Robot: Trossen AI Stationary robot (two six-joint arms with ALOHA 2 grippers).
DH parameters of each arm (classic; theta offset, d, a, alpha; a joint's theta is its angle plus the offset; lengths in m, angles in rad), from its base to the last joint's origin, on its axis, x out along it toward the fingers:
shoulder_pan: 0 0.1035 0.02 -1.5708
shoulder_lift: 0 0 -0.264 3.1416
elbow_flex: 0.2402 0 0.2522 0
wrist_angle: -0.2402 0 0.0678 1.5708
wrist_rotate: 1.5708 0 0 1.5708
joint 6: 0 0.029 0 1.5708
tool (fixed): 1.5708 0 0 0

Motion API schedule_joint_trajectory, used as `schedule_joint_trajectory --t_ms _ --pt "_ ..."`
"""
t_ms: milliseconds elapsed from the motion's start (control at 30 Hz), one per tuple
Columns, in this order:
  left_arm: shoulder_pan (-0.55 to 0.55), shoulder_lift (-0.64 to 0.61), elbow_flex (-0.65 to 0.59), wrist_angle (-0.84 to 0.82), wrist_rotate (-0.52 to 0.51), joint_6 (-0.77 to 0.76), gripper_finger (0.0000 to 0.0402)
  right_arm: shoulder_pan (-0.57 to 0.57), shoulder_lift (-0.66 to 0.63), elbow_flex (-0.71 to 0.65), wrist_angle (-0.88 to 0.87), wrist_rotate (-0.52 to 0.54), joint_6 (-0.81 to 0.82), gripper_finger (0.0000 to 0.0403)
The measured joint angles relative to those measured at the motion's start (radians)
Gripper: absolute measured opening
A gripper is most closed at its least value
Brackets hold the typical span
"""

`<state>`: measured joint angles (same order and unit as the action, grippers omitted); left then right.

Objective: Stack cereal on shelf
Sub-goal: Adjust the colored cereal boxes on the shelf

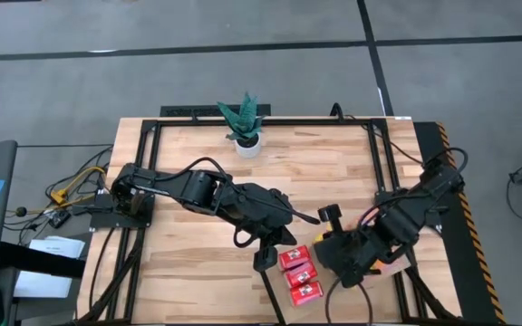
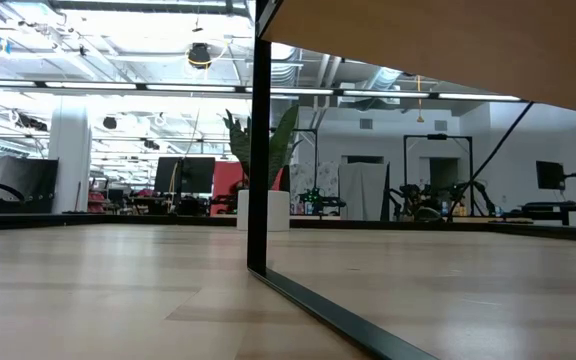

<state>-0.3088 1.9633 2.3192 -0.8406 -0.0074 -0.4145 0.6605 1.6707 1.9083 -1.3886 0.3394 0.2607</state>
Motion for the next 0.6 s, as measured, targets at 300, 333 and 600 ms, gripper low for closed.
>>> schedule_joint_trajectory --t_ms 300,333,600 --pt "0.0 0.0 0.0 -0.015 0.0 0.0 0.0 -0.016 -0.003 0.0 -0.026 0.0 0.001 0.0006" --pt "0.0 0.0 0.0 -0.018 0.0 0.0 0.0 -0.014 -0.006 0.0 -0.024 0.0 0.001 0.0005" --pt "0.0 0.0 0.0 -0.026 0.0 0.007 0.0 0.012 -0.01 0.136 -0.073 0.025 0.049 0.0012"
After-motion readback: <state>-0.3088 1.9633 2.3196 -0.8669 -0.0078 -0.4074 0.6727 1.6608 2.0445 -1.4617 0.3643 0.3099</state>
